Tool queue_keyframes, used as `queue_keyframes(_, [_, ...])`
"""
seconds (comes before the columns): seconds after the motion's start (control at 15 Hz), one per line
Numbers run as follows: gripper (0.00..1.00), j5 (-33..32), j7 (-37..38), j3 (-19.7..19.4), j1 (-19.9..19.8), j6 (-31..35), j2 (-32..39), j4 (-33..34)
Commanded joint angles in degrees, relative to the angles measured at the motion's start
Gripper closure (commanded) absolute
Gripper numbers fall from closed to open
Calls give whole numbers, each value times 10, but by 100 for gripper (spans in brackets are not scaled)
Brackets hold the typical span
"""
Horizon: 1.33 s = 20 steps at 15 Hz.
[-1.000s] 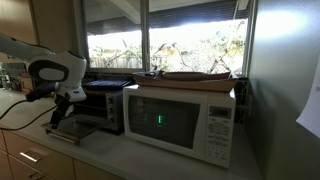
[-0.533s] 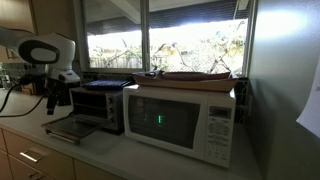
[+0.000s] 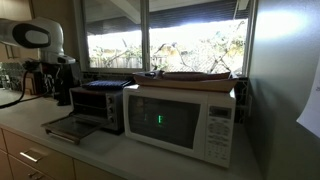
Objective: Open the lid of the oven
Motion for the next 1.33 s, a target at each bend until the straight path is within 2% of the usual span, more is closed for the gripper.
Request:
queue_keyframes(0.0, [0, -44, -63, -1, 28, -14, 40, 52])
queue_keyframes(0.33, [0, -110, -151, 1, 51, 2, 68, 95])
queue_keyframes(0.67, [0, -145, -196, -2, 69, 21, 88, 115])
queue_keyframes(1.27, [0, -145, -193, -7, 78, 23, 91, 118])
